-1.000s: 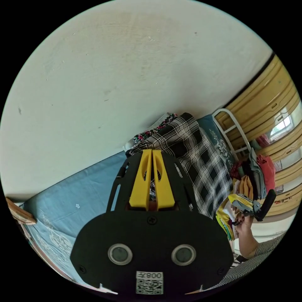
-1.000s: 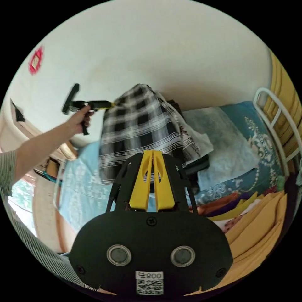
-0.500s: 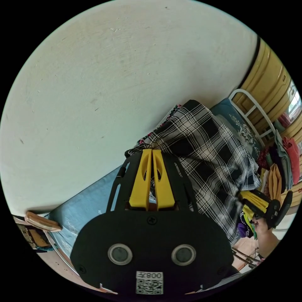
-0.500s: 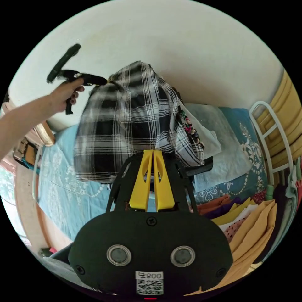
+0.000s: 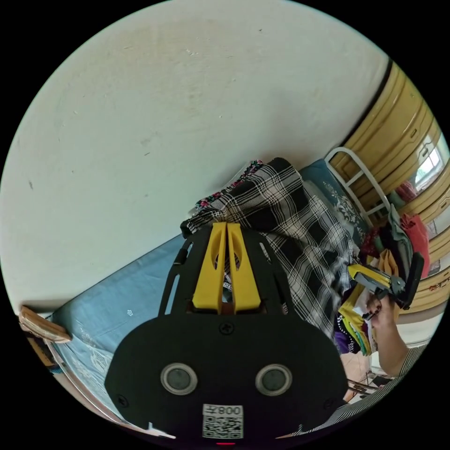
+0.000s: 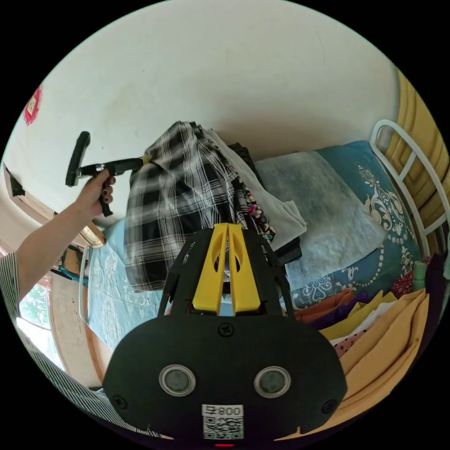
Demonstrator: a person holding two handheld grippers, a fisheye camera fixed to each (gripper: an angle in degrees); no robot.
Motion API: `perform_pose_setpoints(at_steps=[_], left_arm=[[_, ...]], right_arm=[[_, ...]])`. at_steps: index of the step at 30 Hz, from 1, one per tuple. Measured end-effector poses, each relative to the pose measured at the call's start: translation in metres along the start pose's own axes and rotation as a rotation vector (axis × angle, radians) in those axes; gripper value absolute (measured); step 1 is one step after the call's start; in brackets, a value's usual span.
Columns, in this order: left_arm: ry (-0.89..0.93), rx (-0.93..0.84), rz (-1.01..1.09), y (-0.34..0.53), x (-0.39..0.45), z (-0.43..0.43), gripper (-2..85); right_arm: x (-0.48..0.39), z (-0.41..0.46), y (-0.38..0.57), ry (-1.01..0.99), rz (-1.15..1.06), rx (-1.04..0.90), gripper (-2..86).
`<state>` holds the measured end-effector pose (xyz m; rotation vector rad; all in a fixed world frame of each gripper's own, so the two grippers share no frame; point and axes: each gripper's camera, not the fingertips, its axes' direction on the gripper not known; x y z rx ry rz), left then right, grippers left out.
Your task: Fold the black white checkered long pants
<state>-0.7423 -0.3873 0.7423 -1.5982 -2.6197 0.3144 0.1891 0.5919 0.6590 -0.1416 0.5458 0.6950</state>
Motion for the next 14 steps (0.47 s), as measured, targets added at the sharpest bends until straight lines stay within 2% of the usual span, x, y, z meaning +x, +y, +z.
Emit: perform_pose_setpoints(at_steps=[3, 5, 7, 12, 14], left_arm=[[0.056, 0.076, -0.009, 0.016, -0.005, -0.003, 0.2], [0.101, 0.135, -0.041, 0.029, -0.013, -0.004, 0.2], [0.163, 0.195, -0.117, 0.049, -0.027, -0.002, 0.2], [0.341, 0.280, -0.220, 0.107, -0.046, 0.016, 0.2], [0.357, 0.257, -0.227, 0.131, -0.046, 0.029, 0.1]], right_arm=[[0.011, -0.026, -0.003, -0.076, 0.025, 0.115, 0.4], [0.027, -0.045, -0.013, -0.068, 0.055, 0.229, 0.9], [0.042, -0.046, -0.030, -0.052, 0.061, 0.263, 1.7], [0.080, 0.011, -0.110, 0.027, 0.079, 0.165, 6.4], [0.089, 0.063, -0.157, 0.076, 0.025, 0.040, 7.1]])
